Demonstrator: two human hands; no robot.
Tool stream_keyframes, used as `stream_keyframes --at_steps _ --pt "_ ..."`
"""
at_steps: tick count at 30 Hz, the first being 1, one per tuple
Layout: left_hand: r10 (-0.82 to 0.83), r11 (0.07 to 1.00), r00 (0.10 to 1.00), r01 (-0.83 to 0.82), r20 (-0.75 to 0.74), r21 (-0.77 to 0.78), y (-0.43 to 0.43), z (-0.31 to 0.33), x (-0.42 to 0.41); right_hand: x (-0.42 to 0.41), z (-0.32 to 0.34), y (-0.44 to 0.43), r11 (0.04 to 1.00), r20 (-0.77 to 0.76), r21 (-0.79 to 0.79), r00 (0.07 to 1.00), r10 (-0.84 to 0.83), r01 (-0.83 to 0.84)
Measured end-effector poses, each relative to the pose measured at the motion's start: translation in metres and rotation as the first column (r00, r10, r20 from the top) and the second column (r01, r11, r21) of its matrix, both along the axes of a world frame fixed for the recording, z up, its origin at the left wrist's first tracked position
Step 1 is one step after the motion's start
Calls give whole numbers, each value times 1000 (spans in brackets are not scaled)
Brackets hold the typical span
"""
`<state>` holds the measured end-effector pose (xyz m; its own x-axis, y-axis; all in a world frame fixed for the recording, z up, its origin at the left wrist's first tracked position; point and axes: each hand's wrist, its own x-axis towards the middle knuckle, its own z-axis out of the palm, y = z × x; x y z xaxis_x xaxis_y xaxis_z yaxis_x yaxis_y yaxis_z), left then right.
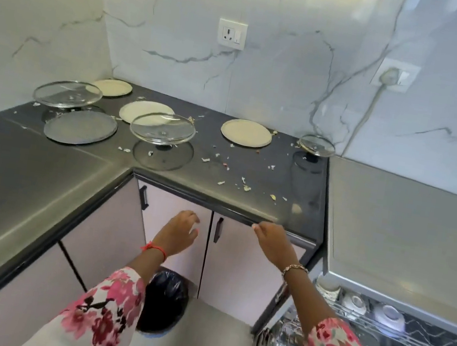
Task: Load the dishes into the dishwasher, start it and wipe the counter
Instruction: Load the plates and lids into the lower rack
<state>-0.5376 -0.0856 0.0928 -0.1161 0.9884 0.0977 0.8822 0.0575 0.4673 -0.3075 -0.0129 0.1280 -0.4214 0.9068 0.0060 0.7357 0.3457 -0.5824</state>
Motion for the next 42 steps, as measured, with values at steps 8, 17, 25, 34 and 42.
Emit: stream_keyframes --at_steps 8,17,25,34,42 --pt "4 999 999 -6 52 36 142 -2 -59 -45 -6 158 980 -115 29 974 -193 197" --pt "93 996 990 -91 110 -27 324 -3 -107 -97 -7 370 946 -156 -146 938 -311 289" --pt "175 983 983 -172 46 -70 416 -22 -146 -131 -21 483 903 -70 -265 927 -368 338" --pt "257 965 967 -257 6 53 422 -40 -144 -157 -30 531 789 -1 -321 832 -554 525" --pt "257 965 966 -256 -3 52 422 -38 -143 -153 -22 548 548 -171 -735 673 -719 398"
